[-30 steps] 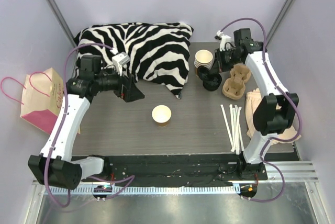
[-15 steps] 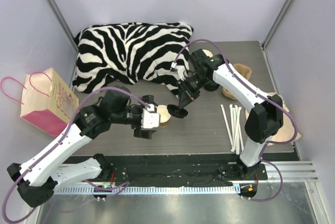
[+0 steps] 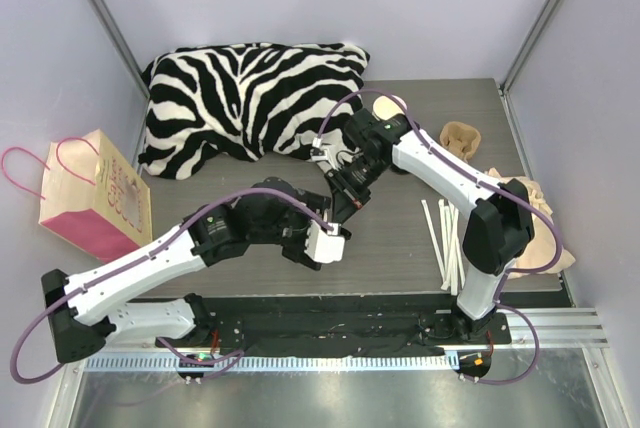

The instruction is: Pack the takeout coffee

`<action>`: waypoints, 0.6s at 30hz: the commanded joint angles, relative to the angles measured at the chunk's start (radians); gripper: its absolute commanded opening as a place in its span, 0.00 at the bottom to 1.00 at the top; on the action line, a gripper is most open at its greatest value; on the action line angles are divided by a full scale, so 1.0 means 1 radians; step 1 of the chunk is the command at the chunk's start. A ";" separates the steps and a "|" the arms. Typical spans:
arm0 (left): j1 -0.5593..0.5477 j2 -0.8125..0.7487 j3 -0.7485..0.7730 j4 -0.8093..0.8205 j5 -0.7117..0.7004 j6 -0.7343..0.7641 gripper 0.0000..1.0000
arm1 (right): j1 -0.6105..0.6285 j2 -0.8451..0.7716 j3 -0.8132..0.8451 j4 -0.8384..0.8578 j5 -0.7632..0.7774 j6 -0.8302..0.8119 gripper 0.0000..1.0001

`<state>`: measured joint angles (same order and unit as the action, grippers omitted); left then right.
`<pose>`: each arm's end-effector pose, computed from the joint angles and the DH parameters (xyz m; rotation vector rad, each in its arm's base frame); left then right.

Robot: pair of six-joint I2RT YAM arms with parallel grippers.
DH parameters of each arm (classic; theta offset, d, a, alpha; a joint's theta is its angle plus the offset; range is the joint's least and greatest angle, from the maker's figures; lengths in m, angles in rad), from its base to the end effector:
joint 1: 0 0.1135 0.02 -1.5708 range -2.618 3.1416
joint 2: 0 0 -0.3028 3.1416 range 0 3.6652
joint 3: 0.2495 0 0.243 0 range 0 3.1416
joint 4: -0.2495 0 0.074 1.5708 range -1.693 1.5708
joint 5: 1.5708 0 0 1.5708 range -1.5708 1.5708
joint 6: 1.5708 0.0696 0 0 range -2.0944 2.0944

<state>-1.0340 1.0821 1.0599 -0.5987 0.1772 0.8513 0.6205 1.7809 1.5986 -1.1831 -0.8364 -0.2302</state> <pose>0.1073 -0.2044 0.3527 1.8339 1.2081 -0.2970 0.2549 0.2457 0.3079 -1.2864 2.5255 1.2910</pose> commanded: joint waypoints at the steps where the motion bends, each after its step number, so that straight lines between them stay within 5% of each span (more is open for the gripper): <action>1: -0.011 0.027 0.051 0.037 -0.007 -0.029 0.80 | 0.016 -0.011 0.012 -0.026 -0.055 -0.008 0.01; 9: -0.012 0.079 0.101 -0.018 0.010 -0.109 0.47 | 0.021 -0.025 0.020 -0.032 -0.061 -0.009 0.01; 15: -0.012 0.088 0.133 -0.073 0.045 -0.253 0.10 | 0.012 0.003 0.113 -0.067 -0.018 -0.024 0.18; 18: 0.002 0.090 0.146 -0.082 0.070 -0.337 0.03 | -0.037 0.021 0.207 -0.081 0.040 -0.023 0.40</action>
<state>-1.0447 1.1709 1.1522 -0.6785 0.1974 0.6594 0.6262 1.7966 1.6718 -1.2488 -0.8425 -0.2394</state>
